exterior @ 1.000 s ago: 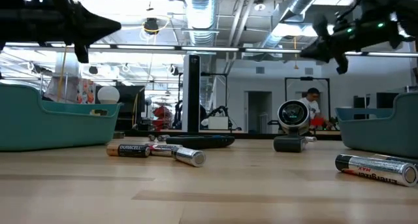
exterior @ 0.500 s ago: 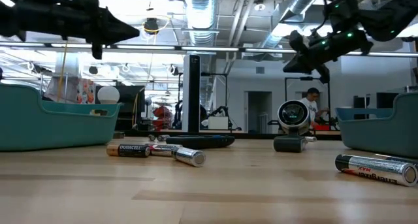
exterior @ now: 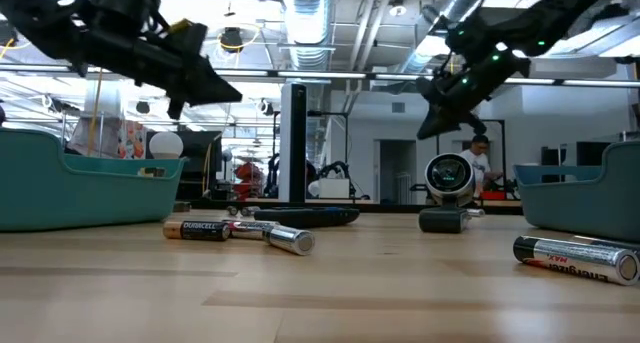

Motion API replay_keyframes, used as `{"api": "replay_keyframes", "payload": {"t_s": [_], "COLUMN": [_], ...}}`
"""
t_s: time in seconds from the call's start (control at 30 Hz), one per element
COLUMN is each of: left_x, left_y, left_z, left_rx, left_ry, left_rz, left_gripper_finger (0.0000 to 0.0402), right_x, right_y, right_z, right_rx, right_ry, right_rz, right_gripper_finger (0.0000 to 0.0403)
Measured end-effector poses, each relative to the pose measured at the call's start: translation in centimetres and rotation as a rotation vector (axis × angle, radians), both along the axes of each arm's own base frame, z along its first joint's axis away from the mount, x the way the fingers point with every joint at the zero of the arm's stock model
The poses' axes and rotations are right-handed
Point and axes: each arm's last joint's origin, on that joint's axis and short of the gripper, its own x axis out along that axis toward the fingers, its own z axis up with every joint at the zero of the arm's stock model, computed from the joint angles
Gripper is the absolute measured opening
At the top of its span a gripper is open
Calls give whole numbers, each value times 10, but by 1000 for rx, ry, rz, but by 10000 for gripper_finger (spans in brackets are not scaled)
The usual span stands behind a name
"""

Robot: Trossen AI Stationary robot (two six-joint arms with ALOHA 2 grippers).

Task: Sort batteries
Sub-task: Put the brown battery into the green bin

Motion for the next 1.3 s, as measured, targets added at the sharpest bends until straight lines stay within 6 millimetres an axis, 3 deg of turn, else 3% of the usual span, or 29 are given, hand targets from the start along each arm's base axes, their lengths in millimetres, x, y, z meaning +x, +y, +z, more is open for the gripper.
{"api": "replay_keyframes", "payload": {"t_s": [0.33, 0.83, 1.03, 1.3], "left_x": [22, 29, 28, 28], "left_y": [18, 22, 21, 19], "left_z": [-3, -2, -8, -10], "left_rx": [-43, -65, -88, -77], "left_ry": [59, 64, 119, 154], "left_rz": [45, 52, 54, -20], "left_gripper_finger": [0, 0, 0, 0], "right_x": [-5, -17, -6, 24], "right_y": [-21, -16, -19, -14], "right_z": [-16, -25, -5, 27], "right_rx": [206, 282, 242, 74], "right_ry": [210, 334, 289, 200], "right_rz": [-57, -193, -116, 27], "right_gripper_finger": [49, 159, 182, 177]}}
